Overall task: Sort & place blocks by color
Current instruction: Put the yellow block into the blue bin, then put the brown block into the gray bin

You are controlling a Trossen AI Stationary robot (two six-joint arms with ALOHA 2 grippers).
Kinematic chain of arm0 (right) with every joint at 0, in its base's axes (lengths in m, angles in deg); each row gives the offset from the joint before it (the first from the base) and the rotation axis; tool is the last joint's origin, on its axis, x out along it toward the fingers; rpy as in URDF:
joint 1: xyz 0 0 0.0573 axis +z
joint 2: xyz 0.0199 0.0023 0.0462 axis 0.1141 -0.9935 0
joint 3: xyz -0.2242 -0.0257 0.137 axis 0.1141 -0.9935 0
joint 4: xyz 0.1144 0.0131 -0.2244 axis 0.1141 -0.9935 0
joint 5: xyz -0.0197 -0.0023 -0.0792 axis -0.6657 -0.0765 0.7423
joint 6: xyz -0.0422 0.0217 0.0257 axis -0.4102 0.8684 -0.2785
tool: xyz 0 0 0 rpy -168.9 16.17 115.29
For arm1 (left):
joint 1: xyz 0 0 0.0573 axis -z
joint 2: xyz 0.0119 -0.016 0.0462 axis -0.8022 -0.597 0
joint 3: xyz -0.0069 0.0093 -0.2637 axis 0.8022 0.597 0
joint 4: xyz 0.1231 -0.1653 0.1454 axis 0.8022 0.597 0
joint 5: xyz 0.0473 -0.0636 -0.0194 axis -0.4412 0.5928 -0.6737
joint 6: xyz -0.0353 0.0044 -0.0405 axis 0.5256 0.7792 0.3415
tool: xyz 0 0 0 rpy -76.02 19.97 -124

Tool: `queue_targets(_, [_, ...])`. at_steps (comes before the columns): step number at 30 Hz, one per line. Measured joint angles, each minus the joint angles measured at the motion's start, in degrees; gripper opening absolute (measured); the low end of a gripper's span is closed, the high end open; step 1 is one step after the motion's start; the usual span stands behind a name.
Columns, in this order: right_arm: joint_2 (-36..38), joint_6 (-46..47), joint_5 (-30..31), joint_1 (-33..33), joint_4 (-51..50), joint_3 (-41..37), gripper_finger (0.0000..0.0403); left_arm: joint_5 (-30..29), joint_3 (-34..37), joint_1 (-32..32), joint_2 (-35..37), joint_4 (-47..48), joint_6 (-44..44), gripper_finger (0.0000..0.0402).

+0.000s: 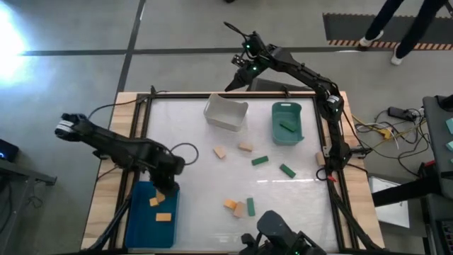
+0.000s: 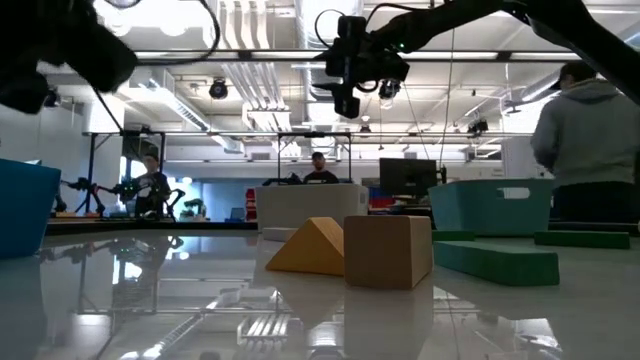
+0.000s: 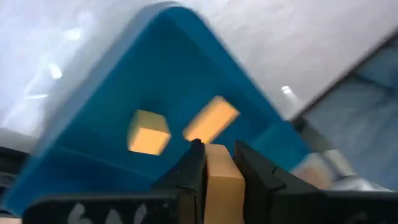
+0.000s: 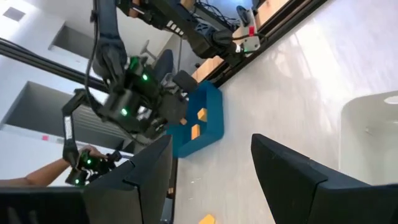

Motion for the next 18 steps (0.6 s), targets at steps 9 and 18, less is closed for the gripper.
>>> queue_targets(9, [0.0,0.04,0.94,0.0,-0.23,-0.01,0.021,-0.02,1.53,-0.07,-9.46,-0.55,-12.59,0.0126])
queue_targets(18, [0.0,-1.72,0.48,0.05,-6.56,-0.03,0.021,0.97,-0.05,-0.07,-7.34,-0.2,-13.18,0.0145])
